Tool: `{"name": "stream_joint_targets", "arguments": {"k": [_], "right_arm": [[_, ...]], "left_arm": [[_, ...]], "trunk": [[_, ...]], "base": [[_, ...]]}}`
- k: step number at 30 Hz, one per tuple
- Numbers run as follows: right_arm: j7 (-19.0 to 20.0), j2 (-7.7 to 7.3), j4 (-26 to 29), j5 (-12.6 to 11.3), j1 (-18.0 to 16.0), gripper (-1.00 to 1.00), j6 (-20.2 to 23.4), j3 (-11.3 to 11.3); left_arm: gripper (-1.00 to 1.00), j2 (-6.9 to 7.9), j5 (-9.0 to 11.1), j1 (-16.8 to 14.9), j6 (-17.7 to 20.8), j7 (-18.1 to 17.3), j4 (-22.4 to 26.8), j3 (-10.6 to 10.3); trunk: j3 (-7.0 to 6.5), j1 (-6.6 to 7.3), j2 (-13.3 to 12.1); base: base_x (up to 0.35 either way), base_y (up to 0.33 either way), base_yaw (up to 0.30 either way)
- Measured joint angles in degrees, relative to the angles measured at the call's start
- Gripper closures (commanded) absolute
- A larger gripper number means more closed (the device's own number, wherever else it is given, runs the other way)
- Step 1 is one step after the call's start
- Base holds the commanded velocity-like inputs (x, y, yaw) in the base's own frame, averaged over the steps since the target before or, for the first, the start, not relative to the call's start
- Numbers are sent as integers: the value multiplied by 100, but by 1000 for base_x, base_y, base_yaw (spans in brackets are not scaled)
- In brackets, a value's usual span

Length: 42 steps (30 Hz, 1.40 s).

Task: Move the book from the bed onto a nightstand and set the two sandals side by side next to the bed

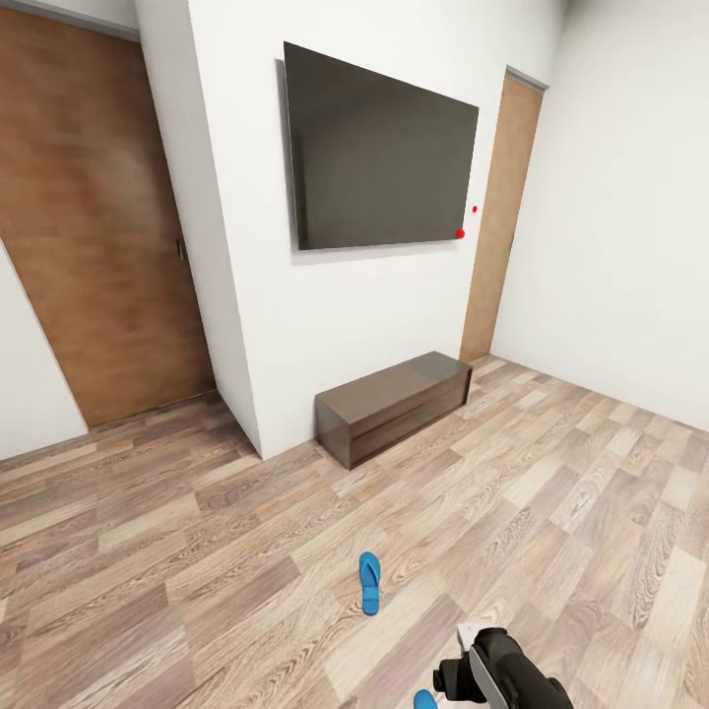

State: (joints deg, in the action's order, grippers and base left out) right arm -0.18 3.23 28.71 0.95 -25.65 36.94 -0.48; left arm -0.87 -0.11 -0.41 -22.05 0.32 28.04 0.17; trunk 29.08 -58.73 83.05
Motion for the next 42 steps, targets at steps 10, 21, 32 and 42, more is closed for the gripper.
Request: {"name": "stream_joint_targets", "arguments": {"k": [10, 21, 32, 42], "right_arm": [[-13, -50, 812, 1, -1, -100, 22, 5], [9, -39, 1182, -5, 1, -100, 20, 15], [-3, -6, 1173, -6, -1, -100, 11, 19], [-6, 5, 1172, -2, -1, -100, -30, 30]], "left_arm": [[-100, 0, 3, 0, -1, 0, -6, -1], [-100, 0, 4, 0, -1, 0, -6, 0], [-100, 0, 3, 1, 0, 0, -4, 2], [-100, 0, 4, 0, 3, 0, -6, 3]], "trunk": [[0, 0, 0], [0, 0, 0], [0, 0, 0], [0, 0, 0]], "base": [[0, 0, 0], [0, 0, 0], [0, 0, 88], [0, 0, 109]]}}
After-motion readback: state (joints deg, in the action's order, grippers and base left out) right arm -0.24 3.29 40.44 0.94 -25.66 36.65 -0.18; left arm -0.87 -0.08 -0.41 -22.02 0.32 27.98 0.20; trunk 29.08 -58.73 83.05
